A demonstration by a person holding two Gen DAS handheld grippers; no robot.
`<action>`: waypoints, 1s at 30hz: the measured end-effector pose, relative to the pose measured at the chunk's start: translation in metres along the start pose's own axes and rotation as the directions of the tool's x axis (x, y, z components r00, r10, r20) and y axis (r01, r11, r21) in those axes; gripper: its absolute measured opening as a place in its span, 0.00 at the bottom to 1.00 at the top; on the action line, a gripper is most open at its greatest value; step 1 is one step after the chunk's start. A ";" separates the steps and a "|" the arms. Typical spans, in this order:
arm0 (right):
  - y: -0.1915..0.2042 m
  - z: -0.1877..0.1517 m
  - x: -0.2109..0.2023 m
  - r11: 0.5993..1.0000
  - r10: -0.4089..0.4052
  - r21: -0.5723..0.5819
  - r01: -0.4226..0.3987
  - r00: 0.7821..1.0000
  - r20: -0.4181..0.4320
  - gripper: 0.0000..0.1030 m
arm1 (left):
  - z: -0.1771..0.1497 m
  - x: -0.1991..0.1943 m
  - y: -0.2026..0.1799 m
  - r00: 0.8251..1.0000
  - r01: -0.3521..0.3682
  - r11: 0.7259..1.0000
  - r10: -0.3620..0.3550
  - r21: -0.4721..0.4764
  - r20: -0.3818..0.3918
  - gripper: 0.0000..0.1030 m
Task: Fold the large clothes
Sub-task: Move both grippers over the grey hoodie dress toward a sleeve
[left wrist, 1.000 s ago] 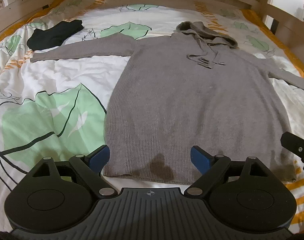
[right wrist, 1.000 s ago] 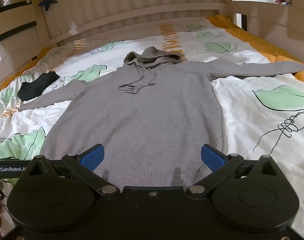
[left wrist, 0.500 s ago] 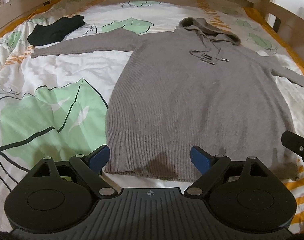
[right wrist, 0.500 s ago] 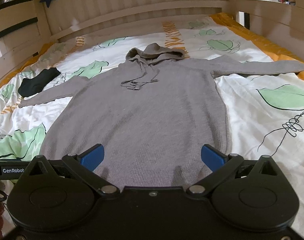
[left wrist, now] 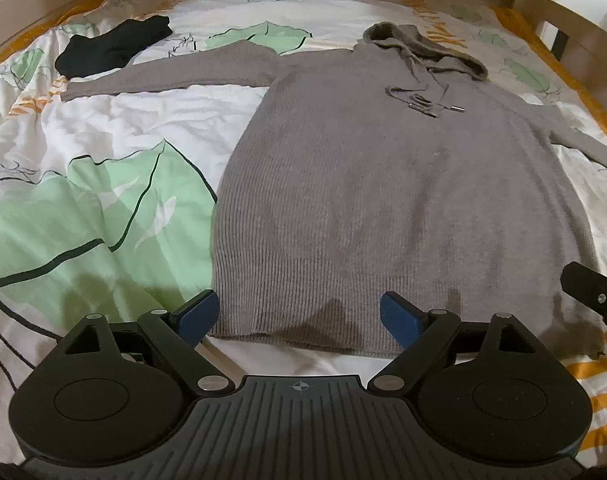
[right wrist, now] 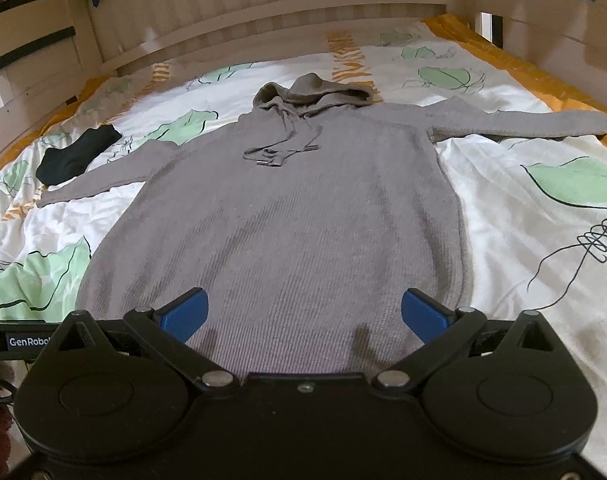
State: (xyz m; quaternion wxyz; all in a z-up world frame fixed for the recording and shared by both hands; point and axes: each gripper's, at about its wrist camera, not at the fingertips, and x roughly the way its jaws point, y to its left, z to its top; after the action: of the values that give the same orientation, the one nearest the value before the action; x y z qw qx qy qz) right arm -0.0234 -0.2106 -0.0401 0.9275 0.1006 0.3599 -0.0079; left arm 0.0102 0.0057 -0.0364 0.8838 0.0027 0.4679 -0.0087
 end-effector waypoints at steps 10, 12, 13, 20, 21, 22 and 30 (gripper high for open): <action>-0.001 0.002 0.011 1.000 0.014 0.009 -0.014 1.000 -0.023 0.99 | 0.004 0.008 0.002 1.000 -0.001 1.000 0.001 -0.006 -0.022 0.85; -0.002 0.004 0.013 1.000 0.023 0.012 -0.022 0.999 -0.029 0.99 | 0.006 0.011 0.003 1.000 0.002 1.000 -0.002 -0.009 -0.027 0.85; -0.002 0.004 0.015 1.000 0.027 0.015 -0.027 0.999 -0.032 0.99 | 0.007 0.012 0.003 1.000 0.002 1.000 -0.003 -0.010 -0.029 0.85; -0.004 0.017 0.028 0.998 0.058 0.019 -0.057 0.997 -0.046 0.99 | 0.019 0.020 0.006 0.999 -0.002 1.000 0.002 -0.009 -0.032 0.85; -0.004 0.020 0.029 0.998 0.063 0.014 -0.062 0.997 -0.046 0.99 | 0.022 0.021 0.006 0.999 0.001 1.000 -0.001 -0.009 -0.032 0.85; -0.003 0.024 0.031 0.998 0.070 0.009 -0.069 0.997 -0.045 0.99 | 0.025 0.022 0.007 0.999 0.004 1.000 -0.005 -0.010 -0.033 0.85; 0.002 0.053 0.046 0.992 0.123 -0.013 -0.123 0.992 -0.038 0.99 | 0.053 0.027 0.014 1.000 -0.007 1.000 0.007 -0.017 -0.006 0.85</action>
State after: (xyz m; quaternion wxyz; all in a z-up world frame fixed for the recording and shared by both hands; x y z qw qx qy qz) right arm 0.0463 -0.2166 -0.0329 0.9201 0.1156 0.3704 0.0538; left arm 0.0693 0.0187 -0.0294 0.8823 -0.0030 0.4707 -0.0017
